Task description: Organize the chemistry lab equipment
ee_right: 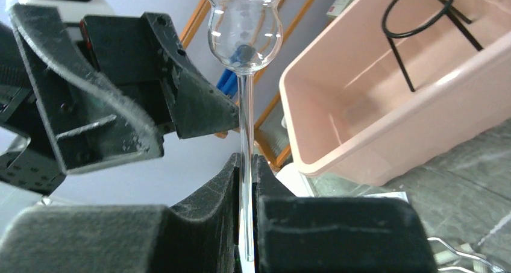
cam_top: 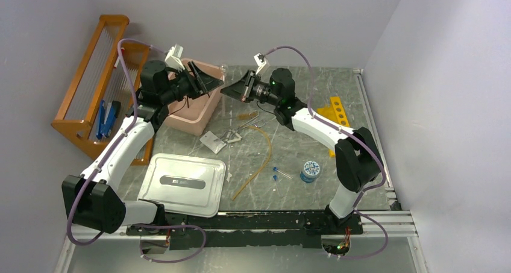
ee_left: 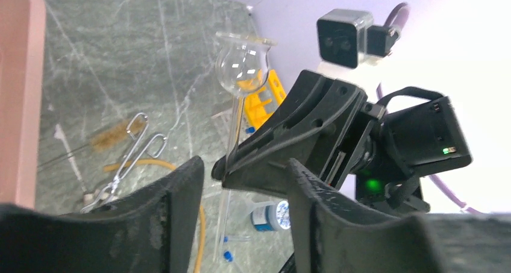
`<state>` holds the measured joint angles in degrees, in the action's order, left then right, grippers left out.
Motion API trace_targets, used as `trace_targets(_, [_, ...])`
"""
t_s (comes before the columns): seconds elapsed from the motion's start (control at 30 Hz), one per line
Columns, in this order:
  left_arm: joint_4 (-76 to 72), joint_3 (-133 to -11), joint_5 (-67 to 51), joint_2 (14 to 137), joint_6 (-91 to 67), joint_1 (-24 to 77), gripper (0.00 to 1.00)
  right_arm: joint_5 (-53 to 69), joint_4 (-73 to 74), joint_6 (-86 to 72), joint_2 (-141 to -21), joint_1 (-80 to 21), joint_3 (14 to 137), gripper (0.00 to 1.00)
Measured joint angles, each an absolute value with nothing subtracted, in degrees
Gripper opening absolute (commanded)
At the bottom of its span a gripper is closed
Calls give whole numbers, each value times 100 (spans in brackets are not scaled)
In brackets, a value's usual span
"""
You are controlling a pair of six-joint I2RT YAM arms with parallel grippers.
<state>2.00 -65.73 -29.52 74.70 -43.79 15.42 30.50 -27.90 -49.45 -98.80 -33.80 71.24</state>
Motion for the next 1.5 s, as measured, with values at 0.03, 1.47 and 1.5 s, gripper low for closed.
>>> trace_targets(0.03, [161, -6573, -2954, 7470, -4386, 1542, 50, 3118, -2821, -4921, -9878, -3385, 7135, 0])
trace_targets(1.47, [2987, -9133, -1487, 9201, 519, 1533, 5, 2314, -2018, -4084, -8357, -2912, 6469, 61])
trace_targets(1.5, [3055, -9133, -1376, 9332, 607, 1533, 5, 2255, -1909, -4016, -8287, -2908, 6466, 61])
